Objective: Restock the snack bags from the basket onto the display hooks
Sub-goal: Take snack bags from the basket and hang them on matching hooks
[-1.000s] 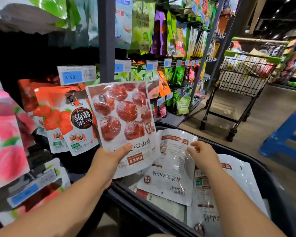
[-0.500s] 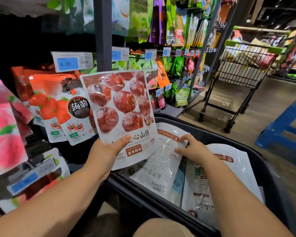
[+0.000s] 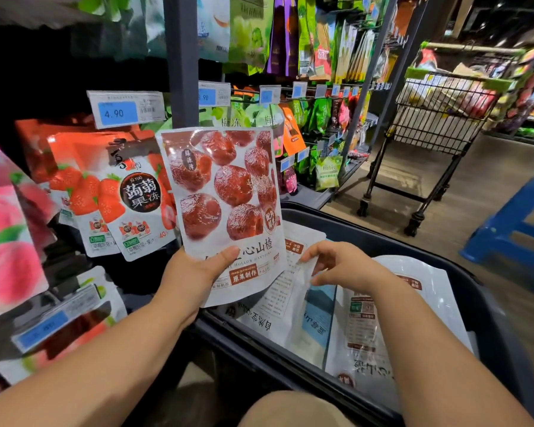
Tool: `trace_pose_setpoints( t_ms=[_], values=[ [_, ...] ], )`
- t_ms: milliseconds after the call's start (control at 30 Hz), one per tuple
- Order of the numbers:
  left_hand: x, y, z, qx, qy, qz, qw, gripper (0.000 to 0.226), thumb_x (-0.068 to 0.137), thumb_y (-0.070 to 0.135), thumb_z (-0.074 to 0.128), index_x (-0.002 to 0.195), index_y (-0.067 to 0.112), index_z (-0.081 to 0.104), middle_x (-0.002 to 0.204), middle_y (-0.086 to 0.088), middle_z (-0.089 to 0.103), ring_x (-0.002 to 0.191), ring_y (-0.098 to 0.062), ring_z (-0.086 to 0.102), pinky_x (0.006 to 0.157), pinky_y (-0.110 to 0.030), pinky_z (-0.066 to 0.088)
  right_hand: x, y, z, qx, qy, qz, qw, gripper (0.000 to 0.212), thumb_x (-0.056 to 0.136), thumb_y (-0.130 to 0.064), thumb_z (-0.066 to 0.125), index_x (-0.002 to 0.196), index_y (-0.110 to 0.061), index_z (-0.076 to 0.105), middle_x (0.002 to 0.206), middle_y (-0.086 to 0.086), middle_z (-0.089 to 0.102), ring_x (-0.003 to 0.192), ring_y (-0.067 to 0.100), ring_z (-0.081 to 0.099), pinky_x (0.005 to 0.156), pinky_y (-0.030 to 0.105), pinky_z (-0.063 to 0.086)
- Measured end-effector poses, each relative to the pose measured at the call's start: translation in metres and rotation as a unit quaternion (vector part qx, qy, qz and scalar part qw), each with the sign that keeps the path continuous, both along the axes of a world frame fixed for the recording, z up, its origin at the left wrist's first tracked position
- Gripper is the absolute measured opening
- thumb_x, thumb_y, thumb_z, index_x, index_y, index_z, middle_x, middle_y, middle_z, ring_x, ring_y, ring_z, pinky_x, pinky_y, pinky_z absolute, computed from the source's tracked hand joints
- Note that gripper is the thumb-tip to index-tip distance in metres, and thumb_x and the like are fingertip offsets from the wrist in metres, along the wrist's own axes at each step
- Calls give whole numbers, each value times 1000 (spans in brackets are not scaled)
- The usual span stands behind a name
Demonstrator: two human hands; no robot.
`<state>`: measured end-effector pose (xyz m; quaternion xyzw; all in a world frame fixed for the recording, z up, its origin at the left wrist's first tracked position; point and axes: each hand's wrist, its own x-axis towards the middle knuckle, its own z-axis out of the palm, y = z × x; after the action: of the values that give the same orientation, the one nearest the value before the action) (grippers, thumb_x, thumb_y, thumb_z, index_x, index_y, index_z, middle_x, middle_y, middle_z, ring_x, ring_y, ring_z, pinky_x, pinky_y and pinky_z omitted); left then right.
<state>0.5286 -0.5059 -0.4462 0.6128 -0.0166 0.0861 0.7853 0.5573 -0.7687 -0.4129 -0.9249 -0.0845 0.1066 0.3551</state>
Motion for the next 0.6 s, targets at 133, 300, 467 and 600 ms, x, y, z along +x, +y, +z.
trace_pose_setpoints(
  t_ms=[133,300,467,600],
  values=[
    [-3,0,2,-15,5,-3,1000,40,62,16,88,92,39,78,110,2,75,103,-20,71,101,-51,49,1,4,2,-23,-46,-5,999,28,72,-13,88,85,-35,75,79,-8,73,80,9,70,85,25,57],
    [-4,1,2,-42,3,1,999,41,67,12,86,103,27,74,114,-1,74,107,-22,70,103,-52,47,2,9,3,-103,-135,-1,985,15,73,-35,86,85,-32,78,79,-17,67,81,4,62,79,25,51],
    [-9,1,4,-92,2,17,996,48,69,12,83,115,19,70,117,-3,72,109,-24,68,103,-52,47,11,-2,0,-145,-422,-19,895,20,68,-44,82,69,-25,77,73,-10,46,84,16,40,75,34,35],
    [-14,6,14,-124,-2,38,992,51,74,16,71,125,13,65,117,-2,72,108,-21,69,101,-45,49,8,-15,5,-188,-479,-74,854,19,71,-41,83,68,-24,75,102,-2,64,121,24,42,108,40,21]
  ],
)
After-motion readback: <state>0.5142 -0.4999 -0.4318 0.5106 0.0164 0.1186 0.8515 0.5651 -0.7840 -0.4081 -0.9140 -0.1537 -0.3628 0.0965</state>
